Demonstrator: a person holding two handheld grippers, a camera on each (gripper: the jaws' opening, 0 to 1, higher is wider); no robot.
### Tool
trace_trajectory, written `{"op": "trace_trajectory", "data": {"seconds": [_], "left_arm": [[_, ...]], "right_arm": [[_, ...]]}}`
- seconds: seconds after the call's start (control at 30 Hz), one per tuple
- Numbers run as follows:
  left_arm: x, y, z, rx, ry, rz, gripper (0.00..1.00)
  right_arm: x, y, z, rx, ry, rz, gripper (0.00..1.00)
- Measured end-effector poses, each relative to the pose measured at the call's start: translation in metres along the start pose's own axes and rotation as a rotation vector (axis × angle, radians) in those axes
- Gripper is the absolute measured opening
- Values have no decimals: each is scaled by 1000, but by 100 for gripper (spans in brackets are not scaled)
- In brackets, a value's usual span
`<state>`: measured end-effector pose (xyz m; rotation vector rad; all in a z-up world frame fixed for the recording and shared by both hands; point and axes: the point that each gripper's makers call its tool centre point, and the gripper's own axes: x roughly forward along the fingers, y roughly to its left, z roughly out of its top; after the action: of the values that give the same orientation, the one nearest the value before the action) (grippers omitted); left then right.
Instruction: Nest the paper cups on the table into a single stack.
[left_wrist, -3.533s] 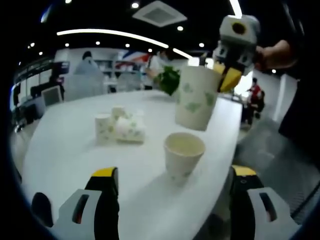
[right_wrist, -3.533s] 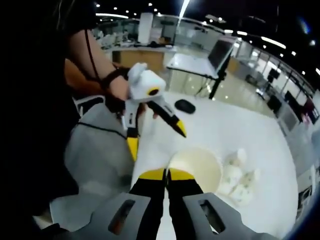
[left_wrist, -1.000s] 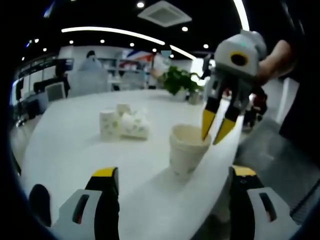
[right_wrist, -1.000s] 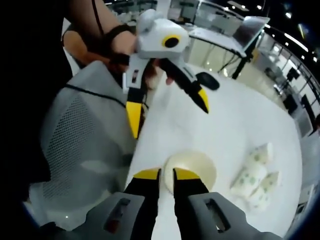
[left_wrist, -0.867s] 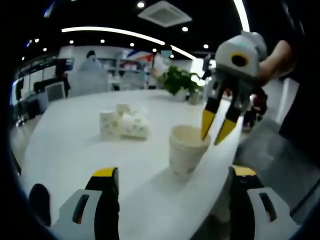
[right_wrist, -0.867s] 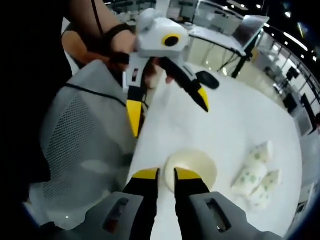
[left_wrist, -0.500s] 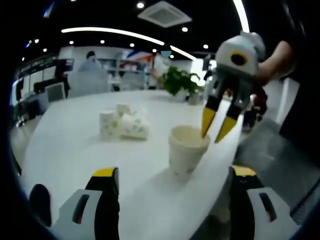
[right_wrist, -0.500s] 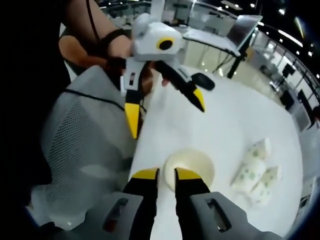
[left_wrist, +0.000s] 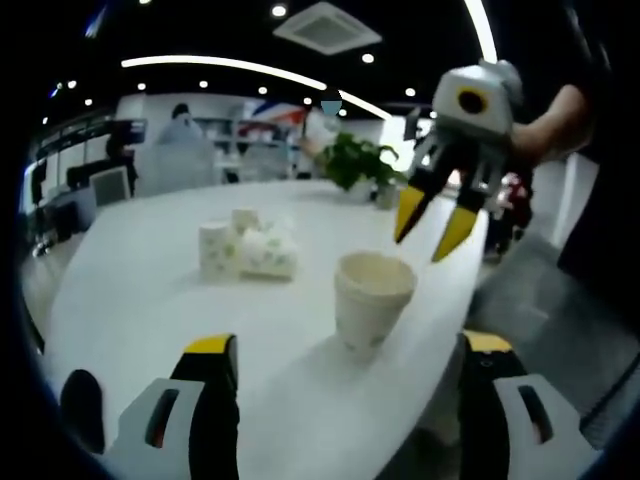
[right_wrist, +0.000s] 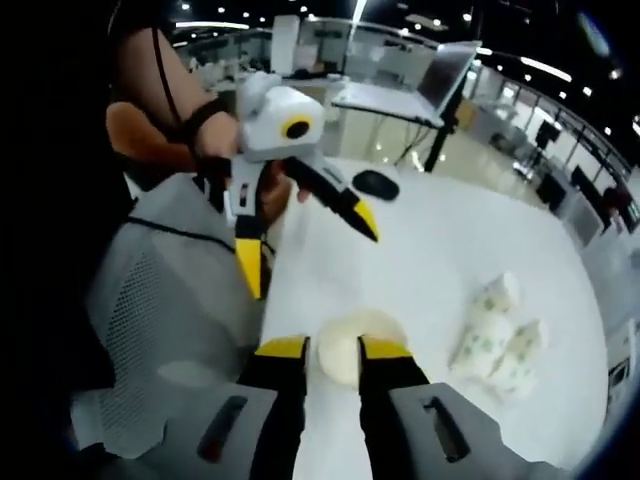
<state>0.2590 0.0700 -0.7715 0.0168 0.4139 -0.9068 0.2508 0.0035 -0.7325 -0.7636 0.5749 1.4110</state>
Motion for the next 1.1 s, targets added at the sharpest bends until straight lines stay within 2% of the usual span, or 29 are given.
{"op": "trace_trajectory", "data": {"seconds": [0.1, 0.27, 0.4, 0.63, 0.8, 0.93, 1.1], "left_arm": [[0, -1, 0, -1, -1, 1, 89], [-1, -2, 1, 3, 1, -3, 89], [-2, -3, 4, 7, 1, -4, 89], [0, -4, 4, 15, 3, -11, 89], [-1, -6, 5, 16, 3, -15, 89], [-1, -7, 4, 14, 4, -15, 89], [-1, -7, 4, 13, 4, -13, 89]], "right_arm": [[-3, 0, -2, 14, -5, -19, 20], [-12, -1, -5, 56, -34, -49, 21], [-22, -10, -11, 106, -56, -98, 22], [-40, -29, -25, 223, -78, -179, 28], [-51, -44, -39, 282, -68, -237, 35], [-57, -52, -48, 330, -75, -259, 36], [-65, -62, -62, 398, -76, -298, 42]]}}
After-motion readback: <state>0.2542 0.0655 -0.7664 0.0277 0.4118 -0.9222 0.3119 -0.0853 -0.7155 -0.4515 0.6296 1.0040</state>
